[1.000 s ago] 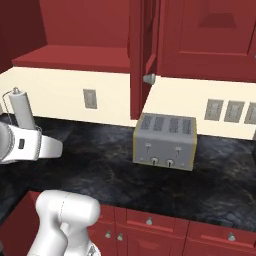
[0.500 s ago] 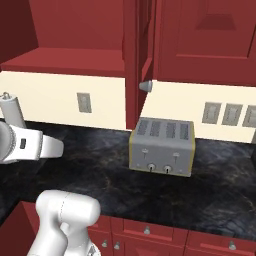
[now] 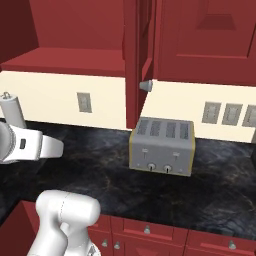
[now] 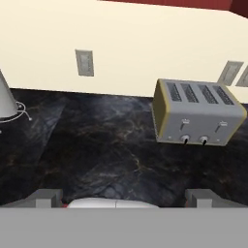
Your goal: Take 2 condiments from the cabinet and move them on the counter near the stove.Make sure the condiments are lined up with each other, next to each other.
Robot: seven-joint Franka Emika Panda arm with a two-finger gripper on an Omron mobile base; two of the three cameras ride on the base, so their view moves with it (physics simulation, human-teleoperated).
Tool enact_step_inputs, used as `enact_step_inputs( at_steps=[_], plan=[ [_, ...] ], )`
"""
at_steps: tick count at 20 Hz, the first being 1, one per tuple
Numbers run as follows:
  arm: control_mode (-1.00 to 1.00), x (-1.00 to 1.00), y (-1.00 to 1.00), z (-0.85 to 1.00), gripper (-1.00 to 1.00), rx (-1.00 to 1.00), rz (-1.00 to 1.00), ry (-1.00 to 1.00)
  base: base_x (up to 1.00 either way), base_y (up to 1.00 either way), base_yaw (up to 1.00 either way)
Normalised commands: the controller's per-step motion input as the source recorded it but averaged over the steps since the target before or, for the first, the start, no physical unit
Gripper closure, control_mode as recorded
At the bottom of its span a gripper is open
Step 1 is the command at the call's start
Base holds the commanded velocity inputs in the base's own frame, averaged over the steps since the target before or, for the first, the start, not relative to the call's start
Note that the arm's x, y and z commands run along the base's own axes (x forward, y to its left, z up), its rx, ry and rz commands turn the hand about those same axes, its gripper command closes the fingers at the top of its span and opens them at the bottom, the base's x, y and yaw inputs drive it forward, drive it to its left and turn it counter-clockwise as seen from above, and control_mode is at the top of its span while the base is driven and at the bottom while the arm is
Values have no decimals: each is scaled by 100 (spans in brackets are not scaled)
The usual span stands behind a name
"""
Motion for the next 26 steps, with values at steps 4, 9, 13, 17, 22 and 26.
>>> enact_step_inputs(
  at_steps=[4, 9, 13, 17, 22, 26],
  plan=[
    [-100, 0, -12, 22, -100, -2, 3, -6, 0, 0, 3],
    [-100, 0, -28, 89, -100, -4, 0, -18, 0, 0, 0],
    [-100, 0, -1, 95, -100, -8, -7, -22, 0, 0, 0],
    [-100, 11, 0, 70, -100, -9, -14, -27, 0, 0, 0],
    [-100, 45, 0, 36, -100, -3, -10, -23, 0, 0, 0],
    [-100, 60, 0, 5, -100, 0, -1, -8, 0, 0, 0]
  ],
)
